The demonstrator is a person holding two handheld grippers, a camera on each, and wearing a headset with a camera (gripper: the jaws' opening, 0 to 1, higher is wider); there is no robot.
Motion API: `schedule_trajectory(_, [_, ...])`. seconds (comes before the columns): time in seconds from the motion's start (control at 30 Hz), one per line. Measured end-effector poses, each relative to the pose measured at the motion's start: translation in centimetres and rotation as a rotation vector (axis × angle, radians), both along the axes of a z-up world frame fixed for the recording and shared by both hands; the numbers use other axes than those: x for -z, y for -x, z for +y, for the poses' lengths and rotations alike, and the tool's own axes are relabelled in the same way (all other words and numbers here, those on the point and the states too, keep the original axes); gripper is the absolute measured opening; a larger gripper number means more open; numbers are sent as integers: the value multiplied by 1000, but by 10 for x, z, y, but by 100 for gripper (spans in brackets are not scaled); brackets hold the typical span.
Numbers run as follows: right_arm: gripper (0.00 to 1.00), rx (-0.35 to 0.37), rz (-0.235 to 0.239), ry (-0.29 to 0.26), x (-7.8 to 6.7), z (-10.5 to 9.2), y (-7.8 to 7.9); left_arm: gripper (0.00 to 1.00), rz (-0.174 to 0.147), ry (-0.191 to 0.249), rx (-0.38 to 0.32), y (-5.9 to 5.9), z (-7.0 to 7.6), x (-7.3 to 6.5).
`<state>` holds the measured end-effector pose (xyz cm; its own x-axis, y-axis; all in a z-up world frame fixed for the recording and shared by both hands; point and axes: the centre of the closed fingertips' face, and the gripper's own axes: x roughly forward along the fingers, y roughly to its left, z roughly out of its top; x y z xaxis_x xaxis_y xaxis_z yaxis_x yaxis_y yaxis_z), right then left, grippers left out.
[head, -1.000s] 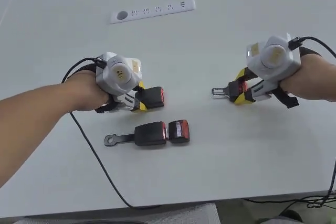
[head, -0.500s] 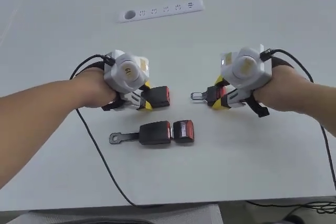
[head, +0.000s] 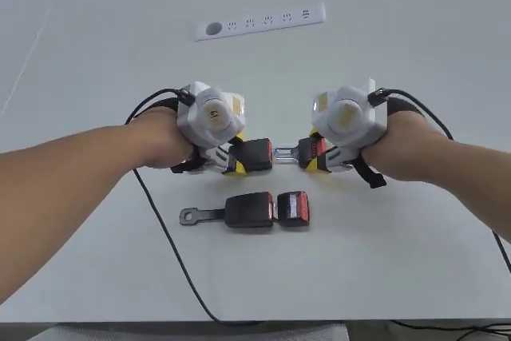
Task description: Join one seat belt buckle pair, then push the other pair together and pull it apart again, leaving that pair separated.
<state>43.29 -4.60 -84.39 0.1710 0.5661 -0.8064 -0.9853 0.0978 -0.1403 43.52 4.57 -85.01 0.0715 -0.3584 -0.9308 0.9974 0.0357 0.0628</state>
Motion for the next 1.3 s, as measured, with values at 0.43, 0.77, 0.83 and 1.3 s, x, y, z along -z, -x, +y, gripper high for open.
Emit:
schedule_trajectory(0.43, [31,-19,40,-73,-2,16,1,32,5,-6,38,1,-1,1])
schedule_trajectory(0.77, [29,-31,86,-126,-3,20,2,31,20,7,38,-1,-1,3])
schedule_trajectory(0.83, [29,-39,85,-128,-3,22,2,31,25,6,42,-1,-1,3])
schedule_trajectory(1.3, [30,-32,66,-120,1,33,2,32,26,10,36,0,-1,3])
